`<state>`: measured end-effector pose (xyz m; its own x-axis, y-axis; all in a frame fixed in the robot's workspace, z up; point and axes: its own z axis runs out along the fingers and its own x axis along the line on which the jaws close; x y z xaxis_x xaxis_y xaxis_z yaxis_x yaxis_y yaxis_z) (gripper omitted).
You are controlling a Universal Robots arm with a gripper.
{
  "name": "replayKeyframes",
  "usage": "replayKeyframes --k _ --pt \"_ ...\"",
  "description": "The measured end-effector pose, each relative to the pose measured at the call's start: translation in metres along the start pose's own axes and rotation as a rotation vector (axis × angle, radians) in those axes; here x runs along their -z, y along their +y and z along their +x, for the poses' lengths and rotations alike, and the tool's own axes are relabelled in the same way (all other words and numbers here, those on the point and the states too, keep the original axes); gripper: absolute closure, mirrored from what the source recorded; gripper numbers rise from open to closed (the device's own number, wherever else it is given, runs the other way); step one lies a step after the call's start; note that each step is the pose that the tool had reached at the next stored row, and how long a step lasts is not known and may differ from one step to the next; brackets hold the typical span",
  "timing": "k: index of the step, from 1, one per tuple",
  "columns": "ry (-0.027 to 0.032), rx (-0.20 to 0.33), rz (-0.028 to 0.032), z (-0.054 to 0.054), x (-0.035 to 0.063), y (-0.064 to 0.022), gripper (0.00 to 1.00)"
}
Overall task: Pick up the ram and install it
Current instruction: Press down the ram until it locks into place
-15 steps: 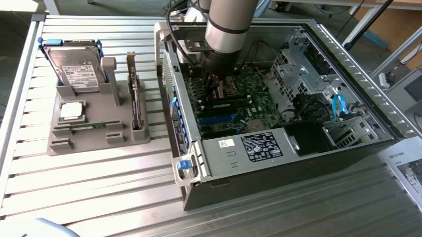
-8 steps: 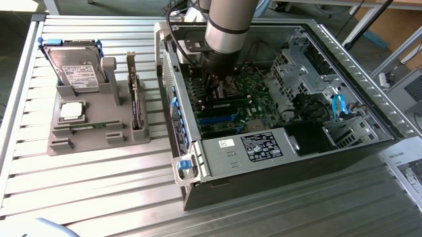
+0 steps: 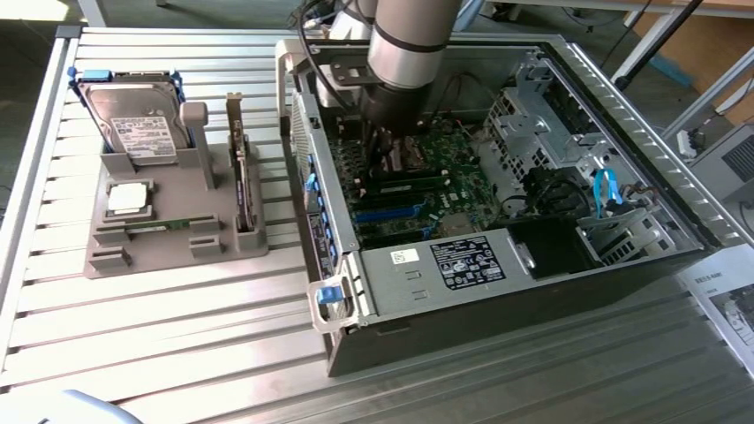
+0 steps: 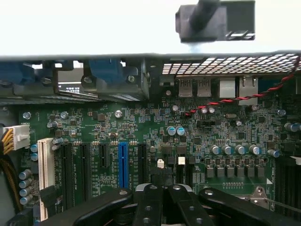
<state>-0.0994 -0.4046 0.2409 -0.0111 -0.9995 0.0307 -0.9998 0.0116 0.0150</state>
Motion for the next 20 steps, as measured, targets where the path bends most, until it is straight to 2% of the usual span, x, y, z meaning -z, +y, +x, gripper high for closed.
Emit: replayKeyframes --k 11,20 --pt "0.0075 0.000 0.0001 0.001 0.0257 0.0004 0.90" --pt "0.0186 0.000 0.0002 0.001 0.0490 0.0008 0.90"
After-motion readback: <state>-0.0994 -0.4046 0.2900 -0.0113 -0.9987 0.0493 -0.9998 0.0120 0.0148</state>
